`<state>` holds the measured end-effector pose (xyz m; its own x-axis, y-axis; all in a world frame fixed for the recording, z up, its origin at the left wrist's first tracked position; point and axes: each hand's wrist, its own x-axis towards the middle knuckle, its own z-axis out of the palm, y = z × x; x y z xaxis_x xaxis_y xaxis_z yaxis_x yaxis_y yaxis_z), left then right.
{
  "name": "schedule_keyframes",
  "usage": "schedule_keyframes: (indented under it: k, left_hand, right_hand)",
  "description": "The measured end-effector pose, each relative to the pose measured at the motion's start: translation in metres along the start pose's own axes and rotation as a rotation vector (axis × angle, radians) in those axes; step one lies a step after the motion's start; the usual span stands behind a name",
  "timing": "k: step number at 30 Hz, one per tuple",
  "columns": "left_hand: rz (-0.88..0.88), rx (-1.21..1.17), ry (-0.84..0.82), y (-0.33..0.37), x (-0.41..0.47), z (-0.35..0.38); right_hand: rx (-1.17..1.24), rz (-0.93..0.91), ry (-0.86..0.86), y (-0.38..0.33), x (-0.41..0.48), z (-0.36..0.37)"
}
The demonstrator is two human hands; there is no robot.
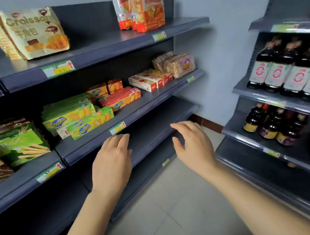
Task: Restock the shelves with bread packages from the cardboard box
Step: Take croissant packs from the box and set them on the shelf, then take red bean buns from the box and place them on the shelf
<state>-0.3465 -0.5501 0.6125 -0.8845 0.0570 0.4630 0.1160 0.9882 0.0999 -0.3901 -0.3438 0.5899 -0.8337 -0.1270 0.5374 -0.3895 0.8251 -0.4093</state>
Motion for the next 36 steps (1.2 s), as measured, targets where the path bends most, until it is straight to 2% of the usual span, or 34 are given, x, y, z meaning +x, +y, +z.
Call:
schedule_keyframes:
  k: [7, 13, 26, 36]
  left_hand:
    - [0.200, -0.092, -0.075, 0.037, -0.029, 0.008]
    - [0.358, -0.183, -0.125, 0.098, -0.051, 0.023]
    - [0.656, -0.354, -0.255, 0.297, -0.128, 0.065]
    - [0.806, -0.438, -0.406, 0.452, -0.230, 0.112]
  right_hand:
    - [-0.132, 0.167, 0.036, 0.012, -0.070, -0.034]
    - [-0.232, 0.307, 0.061, 0.041, -0.129, -0.072]
    - [-0.336, 0.571, 0.143, 0.148, -0.290, -0.185]
    - [-0.363, 0.829, 0.009, 0.243, -0.428, -0.249]
